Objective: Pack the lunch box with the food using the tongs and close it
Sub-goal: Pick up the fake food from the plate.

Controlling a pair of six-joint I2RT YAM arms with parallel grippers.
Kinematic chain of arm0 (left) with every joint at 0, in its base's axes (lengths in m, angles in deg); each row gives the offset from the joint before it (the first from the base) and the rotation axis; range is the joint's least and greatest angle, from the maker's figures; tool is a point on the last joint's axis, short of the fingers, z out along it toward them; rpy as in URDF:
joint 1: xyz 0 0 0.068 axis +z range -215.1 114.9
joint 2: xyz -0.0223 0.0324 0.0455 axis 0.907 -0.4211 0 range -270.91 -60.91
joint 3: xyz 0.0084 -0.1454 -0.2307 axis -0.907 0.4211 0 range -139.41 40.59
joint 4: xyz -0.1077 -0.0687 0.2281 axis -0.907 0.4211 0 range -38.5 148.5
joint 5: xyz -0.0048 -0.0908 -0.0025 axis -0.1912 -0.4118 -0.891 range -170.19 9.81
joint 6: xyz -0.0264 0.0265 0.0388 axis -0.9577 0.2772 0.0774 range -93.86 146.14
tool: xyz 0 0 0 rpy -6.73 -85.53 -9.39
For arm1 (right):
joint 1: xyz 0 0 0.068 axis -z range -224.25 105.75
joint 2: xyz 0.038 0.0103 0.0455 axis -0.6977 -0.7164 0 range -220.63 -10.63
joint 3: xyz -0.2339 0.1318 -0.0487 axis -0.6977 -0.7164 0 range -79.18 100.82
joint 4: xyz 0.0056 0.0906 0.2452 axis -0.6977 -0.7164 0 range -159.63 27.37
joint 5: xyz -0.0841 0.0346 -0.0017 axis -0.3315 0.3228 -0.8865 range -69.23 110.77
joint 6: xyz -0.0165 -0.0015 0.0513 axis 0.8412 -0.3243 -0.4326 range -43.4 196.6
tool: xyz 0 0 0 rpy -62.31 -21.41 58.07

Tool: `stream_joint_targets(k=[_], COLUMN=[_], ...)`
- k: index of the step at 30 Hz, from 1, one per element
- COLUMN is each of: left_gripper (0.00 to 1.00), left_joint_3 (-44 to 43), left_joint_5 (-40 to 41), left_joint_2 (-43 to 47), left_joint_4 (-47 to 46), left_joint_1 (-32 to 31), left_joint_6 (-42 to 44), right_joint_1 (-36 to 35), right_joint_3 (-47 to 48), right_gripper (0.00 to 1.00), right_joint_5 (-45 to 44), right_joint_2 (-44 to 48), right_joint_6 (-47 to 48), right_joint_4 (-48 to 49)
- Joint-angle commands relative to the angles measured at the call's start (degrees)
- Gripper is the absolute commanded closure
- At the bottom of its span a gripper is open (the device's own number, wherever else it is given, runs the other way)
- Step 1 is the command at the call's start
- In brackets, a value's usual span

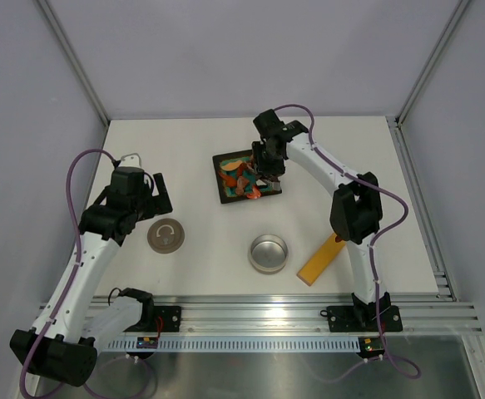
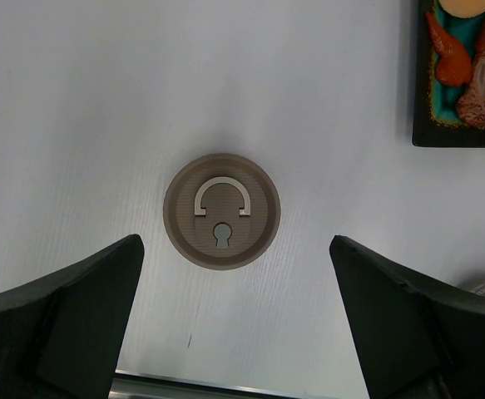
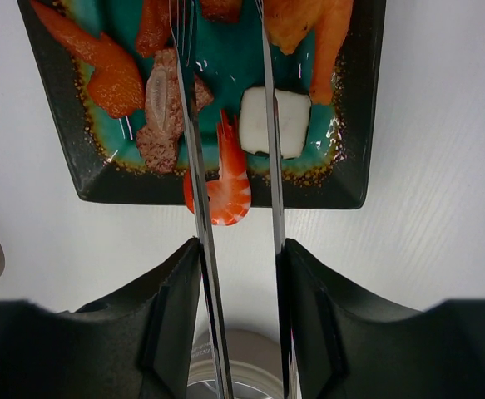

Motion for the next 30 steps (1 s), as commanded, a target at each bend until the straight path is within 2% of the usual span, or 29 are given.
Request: stream_joint_targets(k=[1, 3, 7, 13, 21, 26, 30], left_gripper=[0.01, 0.01, 0.01, 0.01, 0.01, 0.01, 0.01], left_joint_3=[-0.05, 0.12, 0.3, 0.04, 0.39, 0.21, -0.4], left_joint_5=[1.07, 1.16, 1.16, 1.42, 1.78, 1.6, 1.86], left_joint_2=[1.37, 1.46, 1.46, 1.46, 1.37, 1.02, 0.32], left_joint_4=[-0.57, -0.57, -0.57, -0.57, -0.83, -1.18, -1.01], left_joint_1=[0.12, 0.12, 0.03, 0.03, 0.12, 0.12, 0.12], left_joint_6=[-0.09, -0.09, -0.09, 0.0, 0.0, -0.09, -0.09], right_joint_1=[-0.79, -0.88, -1.06, -1.5, -1.5, -1.67, -2.55], right_joint_3=[2.8, 2.89, 2.54, 2.18, -1.85, -9.06, -18.35], right_gripper=[0.49, 0.5, 0.61, 0.69, 0.69, 0.69, 0.69], right_joint_5=[-1.2, -1.46, -1.64, -1.02, -0.14, 3.02, 2.58], right_joint_2=[-0.3, -0.29, 0.76, 3.48, 13.13, 20.26, 29.48], right_joint_6=[0.6, 0.6, 0.69, 0.78, 0.43, -0.01, -0.54], right_joint_4=[0.6, 0.68, 0.95, 0.78, 1.3, 1.83, 0.43])
